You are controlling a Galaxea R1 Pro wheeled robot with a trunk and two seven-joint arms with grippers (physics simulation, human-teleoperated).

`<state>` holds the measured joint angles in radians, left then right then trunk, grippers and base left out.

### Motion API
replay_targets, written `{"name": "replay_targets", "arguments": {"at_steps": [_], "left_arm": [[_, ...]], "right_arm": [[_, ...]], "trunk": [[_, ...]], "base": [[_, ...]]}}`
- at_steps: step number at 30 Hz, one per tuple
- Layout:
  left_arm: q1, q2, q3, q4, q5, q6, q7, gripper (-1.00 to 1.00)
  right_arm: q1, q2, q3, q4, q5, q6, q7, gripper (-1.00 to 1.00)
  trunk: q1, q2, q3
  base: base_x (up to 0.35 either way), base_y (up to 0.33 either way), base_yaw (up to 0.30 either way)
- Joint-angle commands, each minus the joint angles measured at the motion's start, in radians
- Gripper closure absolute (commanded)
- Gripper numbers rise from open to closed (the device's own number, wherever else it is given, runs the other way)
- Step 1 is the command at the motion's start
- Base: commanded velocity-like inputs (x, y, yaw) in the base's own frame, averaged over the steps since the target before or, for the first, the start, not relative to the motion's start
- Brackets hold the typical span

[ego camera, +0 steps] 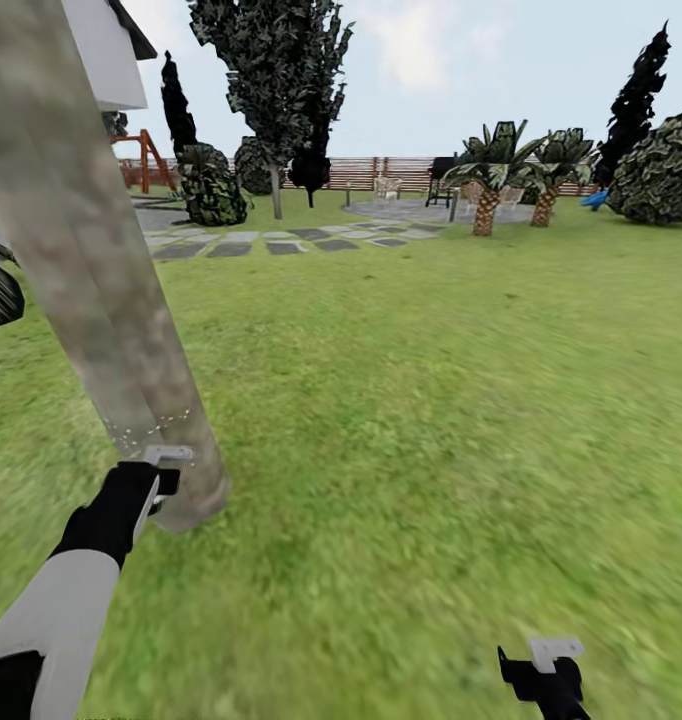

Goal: In the garden, pick up the pesticide atomizer on the floor and spray pesticide onto both trees until each tree trunk is fully covered.

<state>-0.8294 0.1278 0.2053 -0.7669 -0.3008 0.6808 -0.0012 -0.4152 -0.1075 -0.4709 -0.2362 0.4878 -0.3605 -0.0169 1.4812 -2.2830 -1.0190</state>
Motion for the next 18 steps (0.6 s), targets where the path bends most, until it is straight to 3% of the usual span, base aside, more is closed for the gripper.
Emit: {"name": "replay_targets", "arguments": {"at_steps": [1, 7, 16, 18], "left_arm": [[0.002, 0.0, 0.0, 0.001, 0.002, 0.0, 0.012, 1.0], [0.01, -0.004, -0.001, 0.003, 0.007, -0.003, 0.038, 1.0], [0.014, -0.005, 0.004, 0.015, 0.009, -0.003, 0.041, 1.0], [0.029, -0.002, 0.028, 0.014, 0.01, -0.004, 0.042, 1.0]], "right_arm": [[0.0, 0.0, 0.0, 0.0, 0.0, 0.0, 0.0, -1.0], [0.0, 0.0, 0.0, 0.0, 0.0, 0.0, 0.0, -1.0], [0.0, 0.0, 0.0, 0.0, 0.0, 0.0, 0.001, -1.0], [0.0, 0.0, 0.0, 0.0, 0.0, 0.0, 0.0, -1.0]], "trunk": [[0.0, 0.0, 0.0], [0.0, 0.0, 0.0], [0.0, 0.0, 0.0], [0.0, 0.0, 0.0]], "base": [[0.173, -0.243, 0.278], [0.181, -0.24, 0.266], [0.156, -0.243, 0.017], [0.119, -0.253, 0.114]]}}
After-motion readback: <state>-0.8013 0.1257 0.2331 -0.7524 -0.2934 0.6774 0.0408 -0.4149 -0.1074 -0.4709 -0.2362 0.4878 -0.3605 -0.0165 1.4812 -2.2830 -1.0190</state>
